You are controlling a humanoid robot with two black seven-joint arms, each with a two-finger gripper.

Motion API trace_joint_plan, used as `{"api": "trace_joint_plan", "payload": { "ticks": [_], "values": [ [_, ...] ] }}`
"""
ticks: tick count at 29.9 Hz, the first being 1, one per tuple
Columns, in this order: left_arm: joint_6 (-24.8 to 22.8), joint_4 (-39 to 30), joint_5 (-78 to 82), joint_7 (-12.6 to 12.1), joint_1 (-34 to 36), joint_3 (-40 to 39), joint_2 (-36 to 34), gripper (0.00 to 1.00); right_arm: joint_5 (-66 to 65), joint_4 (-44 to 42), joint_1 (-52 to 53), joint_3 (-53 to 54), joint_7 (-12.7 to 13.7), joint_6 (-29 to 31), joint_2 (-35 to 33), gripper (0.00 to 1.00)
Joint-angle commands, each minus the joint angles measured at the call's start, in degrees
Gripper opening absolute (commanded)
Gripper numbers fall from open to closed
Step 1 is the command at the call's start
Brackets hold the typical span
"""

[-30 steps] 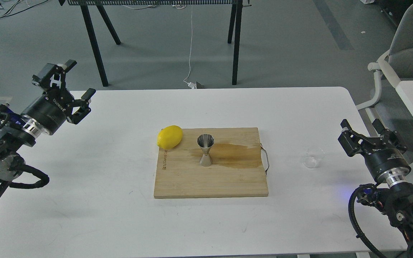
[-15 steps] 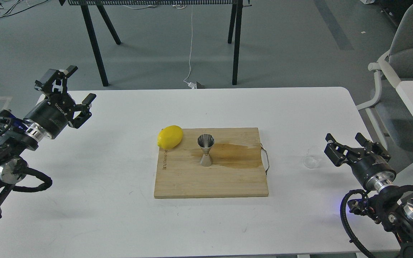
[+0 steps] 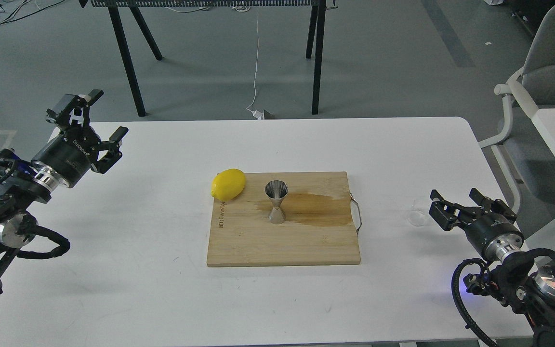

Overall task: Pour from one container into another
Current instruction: 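Lower the right gripper toward the clear glass, then close the right gripper around the small clear glass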

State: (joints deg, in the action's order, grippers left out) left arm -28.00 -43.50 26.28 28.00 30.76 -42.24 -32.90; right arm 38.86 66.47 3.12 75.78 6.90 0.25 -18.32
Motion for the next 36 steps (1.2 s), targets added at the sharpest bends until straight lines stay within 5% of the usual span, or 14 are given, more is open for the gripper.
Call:
{"api": "trace_joint_plan", "payload": {
  "ticks": [1, 36],
  "values": [
    [0.0, 0.0, 0.0, 0.0, 0.0, 0.1, 0.1, 0.99, -1.0, 0.0, 0.1, 0.0, 0.0, -1.0, 0.8, 0.96],
    [0.0, 1.7, 0.0, 0.0, 0.0, 0.1, 0.8, 0.99, -3.6, -3.4, 3.5, -3.4, 0.0, -6.0, 3.3, 0.96]
  ]
}}
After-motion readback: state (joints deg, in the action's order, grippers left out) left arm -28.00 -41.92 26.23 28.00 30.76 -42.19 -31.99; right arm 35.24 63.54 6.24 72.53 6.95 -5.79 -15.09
